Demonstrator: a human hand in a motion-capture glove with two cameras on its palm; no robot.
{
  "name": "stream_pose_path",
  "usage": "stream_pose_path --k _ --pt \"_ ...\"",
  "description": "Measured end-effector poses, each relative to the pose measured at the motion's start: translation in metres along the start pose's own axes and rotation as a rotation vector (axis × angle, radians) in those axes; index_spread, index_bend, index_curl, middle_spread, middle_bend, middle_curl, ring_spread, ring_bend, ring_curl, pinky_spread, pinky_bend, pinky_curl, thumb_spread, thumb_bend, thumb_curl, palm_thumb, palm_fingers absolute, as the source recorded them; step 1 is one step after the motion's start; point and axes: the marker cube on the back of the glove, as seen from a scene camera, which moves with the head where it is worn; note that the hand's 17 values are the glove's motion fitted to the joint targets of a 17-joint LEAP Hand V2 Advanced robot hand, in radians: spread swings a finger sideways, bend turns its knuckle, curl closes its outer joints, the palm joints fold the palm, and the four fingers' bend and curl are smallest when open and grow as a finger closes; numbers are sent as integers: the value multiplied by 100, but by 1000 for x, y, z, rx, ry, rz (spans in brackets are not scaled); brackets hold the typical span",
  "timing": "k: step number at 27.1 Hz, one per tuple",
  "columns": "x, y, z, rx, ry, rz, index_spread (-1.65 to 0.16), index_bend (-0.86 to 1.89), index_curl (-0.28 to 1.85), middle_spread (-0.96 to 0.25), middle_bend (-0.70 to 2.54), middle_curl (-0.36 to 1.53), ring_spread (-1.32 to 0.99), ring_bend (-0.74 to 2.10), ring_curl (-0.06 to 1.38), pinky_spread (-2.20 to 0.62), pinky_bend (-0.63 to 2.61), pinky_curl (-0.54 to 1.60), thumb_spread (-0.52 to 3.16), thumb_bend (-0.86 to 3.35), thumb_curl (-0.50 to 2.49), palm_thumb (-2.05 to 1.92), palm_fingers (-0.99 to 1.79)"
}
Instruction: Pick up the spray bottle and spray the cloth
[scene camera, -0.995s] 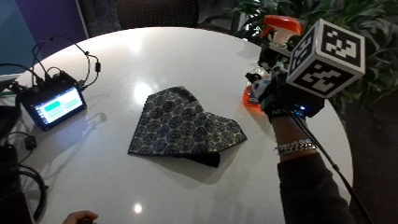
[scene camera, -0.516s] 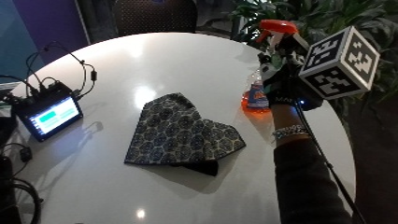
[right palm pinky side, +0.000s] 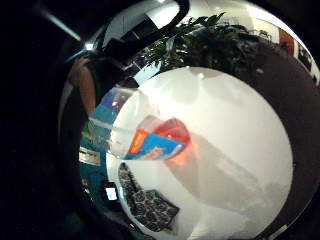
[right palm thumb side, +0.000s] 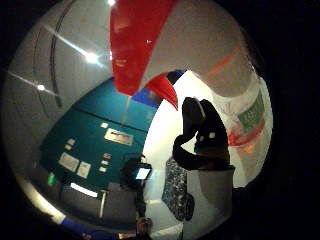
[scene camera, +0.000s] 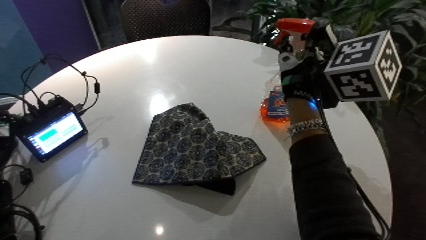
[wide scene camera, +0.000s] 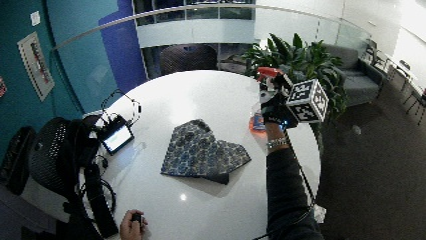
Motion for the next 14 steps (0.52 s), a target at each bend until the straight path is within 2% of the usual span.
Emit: stream_pose_path --k 5,14 --pt "-2 -14 2 29 -185 -12 -29 11 25 -6 30 38 -7 42 35 18 18 30 115 6 33 84 87" --pt "-10 -25 3 158 -210 -136 -31 14 25 -15 45 44 -13 49 38 7 15 29 111 2 35 86 110"
